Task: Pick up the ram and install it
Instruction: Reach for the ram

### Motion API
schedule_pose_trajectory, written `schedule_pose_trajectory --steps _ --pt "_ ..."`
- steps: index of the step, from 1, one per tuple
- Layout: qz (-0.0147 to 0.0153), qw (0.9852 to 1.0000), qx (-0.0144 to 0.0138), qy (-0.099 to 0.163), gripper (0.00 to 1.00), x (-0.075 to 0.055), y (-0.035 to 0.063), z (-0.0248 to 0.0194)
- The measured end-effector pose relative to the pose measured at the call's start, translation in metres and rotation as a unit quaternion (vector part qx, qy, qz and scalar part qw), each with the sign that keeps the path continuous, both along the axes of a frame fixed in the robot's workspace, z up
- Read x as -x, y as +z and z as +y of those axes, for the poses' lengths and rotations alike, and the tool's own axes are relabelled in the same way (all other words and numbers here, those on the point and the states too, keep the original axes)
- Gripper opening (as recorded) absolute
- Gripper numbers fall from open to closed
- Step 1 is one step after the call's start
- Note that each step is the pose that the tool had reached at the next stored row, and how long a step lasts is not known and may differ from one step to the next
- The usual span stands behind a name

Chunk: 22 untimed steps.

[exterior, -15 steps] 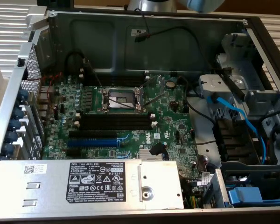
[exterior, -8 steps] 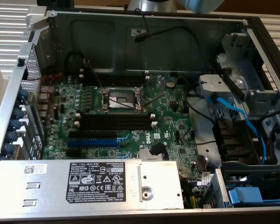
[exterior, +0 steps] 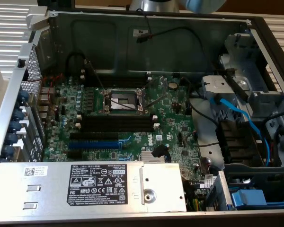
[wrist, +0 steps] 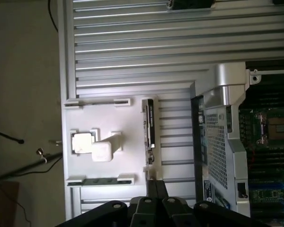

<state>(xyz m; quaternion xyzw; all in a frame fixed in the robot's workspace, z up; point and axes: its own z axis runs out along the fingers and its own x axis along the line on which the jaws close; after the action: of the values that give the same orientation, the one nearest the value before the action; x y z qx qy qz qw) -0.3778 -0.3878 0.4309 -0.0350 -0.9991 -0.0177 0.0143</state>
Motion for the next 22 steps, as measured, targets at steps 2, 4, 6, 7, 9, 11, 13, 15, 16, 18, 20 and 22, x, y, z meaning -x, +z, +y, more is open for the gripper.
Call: schedule_pose_trajectory --steps 2,4,6,7,9,11,13,15,16,18,20,22 --pt "0.0007 1.0000 0.0000 0.001 0.11 0.007 0.0000 0.0000" --pt "0.0007 1.0000 0.0000 0.003 0.11 0.015 0.0000 0.0000" --pt "0.0008 1.0000 0.0000 0.004 0.11 0.024 0.0001 0.0000" --pt "0.0007 1.0000 0.0000 0.004 0.11 0.028 0.0000 0.0000" --pt "0.0007 1.0000 0.0000 0.004 0.11 0.038 0.0000 0.0000" --pt "0.0007 1.0000 0.0000 0.004 0.11 0.047 0.0000 0.0000" --pt "0.0001 1.0000 0.0000 0.004 0.11 0.055 0.0000 -0.0002" --pt "-0.0026 1.0000 0.0000 0.004 0.11 0.063 0.0001 -0.0003" --pt "-0.0052 1.0000 0.0000 0.004 0.11 0.066 0.0000 -0.0004" --pt "-0.0123 0.9999 0.0001 0.004 0.11 0.072 -0.0003 -0.0005" --pt "-0.0186 0.9998 0.0003 0.004 0.11 0.078 -0.0007 -0.0008" --pt "-0.0213 0.9998 0.0004 0.004 0.11 0.085 -0.0009 -0.0011"
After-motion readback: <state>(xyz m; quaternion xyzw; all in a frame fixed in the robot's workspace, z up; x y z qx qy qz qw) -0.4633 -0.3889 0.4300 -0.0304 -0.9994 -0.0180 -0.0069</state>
